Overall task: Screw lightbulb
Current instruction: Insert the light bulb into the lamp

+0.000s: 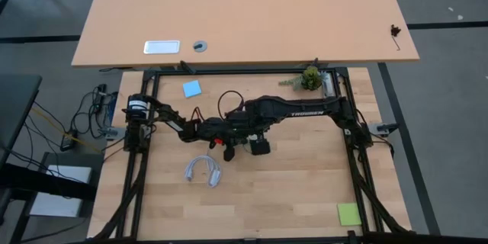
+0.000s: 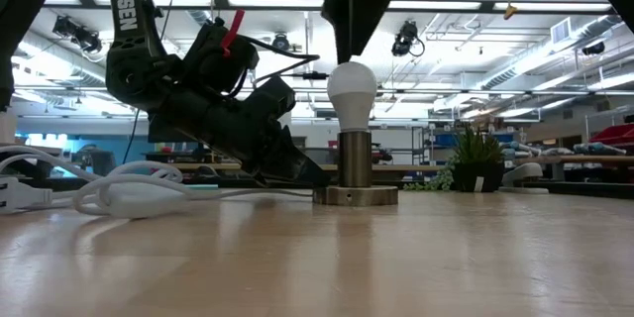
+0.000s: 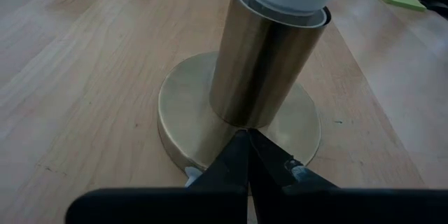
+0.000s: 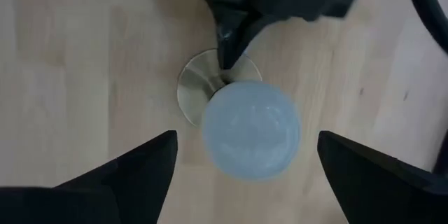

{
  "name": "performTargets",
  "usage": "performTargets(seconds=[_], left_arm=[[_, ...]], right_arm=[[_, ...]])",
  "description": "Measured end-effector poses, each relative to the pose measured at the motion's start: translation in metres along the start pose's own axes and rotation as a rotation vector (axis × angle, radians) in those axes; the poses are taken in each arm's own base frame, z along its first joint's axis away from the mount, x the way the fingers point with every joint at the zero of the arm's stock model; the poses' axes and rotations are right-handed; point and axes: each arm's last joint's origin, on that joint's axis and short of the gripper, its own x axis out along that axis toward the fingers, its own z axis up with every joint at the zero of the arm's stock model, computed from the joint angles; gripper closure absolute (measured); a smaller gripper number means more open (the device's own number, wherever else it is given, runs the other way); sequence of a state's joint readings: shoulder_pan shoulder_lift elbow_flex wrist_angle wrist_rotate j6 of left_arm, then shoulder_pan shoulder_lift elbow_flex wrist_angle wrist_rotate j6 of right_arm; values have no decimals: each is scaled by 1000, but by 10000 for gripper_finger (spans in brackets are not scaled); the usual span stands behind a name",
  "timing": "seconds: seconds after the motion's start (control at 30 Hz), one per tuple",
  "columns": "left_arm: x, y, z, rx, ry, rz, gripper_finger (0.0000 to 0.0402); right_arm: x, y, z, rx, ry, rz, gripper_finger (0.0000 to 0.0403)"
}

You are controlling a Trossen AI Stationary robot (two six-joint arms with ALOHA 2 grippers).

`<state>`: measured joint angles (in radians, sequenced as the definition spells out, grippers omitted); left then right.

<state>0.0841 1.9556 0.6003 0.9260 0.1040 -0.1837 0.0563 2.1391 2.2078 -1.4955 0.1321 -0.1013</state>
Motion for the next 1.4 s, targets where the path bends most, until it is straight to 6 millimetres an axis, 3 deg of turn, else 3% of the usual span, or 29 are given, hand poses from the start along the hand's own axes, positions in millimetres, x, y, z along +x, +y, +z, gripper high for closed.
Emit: performTargets(seconds=[0.23, 0.53, 0.7, 0.97, 1.2, 1.4], left_arm=[[0, 0, 0, 15, 1, -7, 394], [0, 0, 0, 15, 2, -10, 394], [0, 0, 0, 15, 2, -10, 394], [0, 0, 0, 15, 1, -10, 394], [0, 0, 0, 15, 2, -9, 394], [0, 0, 0, 14, 0, -4, 394]], right_arm=[[2, -8, 2, -97, -45, 76, 57], [30, -7, 1, -193, 3, 86, 57], [32, -7, 1, -194, 6, 80, 60], [33, -13, 0, -153, 11, 75, 109], [34, -24, -2, 88, 20, 68, 146], [36, -38, -5, 518, 36, 80, 133]])
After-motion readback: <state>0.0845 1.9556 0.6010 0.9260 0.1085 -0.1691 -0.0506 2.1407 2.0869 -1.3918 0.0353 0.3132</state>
